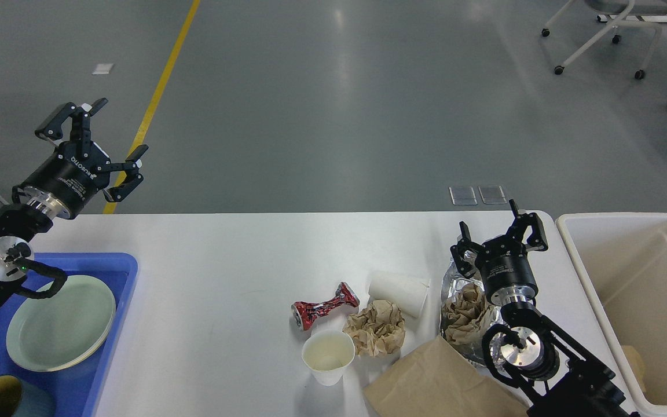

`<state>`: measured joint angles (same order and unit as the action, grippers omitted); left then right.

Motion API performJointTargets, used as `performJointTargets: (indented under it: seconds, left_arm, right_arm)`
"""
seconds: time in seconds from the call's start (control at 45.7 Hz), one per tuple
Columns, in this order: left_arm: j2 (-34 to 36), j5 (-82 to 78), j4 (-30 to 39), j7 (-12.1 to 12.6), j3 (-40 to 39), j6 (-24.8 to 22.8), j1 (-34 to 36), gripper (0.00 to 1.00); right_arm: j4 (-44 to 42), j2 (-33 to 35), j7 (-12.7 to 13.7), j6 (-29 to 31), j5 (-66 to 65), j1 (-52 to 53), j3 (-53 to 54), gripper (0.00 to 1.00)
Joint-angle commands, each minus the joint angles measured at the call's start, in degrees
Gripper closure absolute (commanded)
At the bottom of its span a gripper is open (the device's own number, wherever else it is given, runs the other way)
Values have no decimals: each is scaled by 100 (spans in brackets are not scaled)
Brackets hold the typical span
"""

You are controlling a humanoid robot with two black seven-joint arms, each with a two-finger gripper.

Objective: Tidy desktop
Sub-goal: 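Raise the left gripper away from the tray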

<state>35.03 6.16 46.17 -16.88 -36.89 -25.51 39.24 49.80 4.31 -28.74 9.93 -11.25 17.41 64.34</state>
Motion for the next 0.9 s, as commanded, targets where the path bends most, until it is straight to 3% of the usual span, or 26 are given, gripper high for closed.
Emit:
performJointTargets:
  seconds: [0.0, 0.285, 0.481, 0.875]
  left_arm:
    - [-312, -45, 6, 9, -941, 265, -540, 4]
    - [-954, -247, 85, -9, -2093, 292, -1243, 4]
    - [-1797, -1485, -47, 0, -3262, 309, -1622, 4]
    - [-1886, -1785, -144, 62, -3429, 230, -1648, 4]
  right_arm:
    - [4, 0, 0, 0, 0, -1, 0, 0]
    - [4, 0, 0, 0, 0, -1, 0, 0]
    - [4, 0, 0, 0, 0, -1, 0, 0]
    - [4, 0, 0, 0, 0, -1, 0, 0]
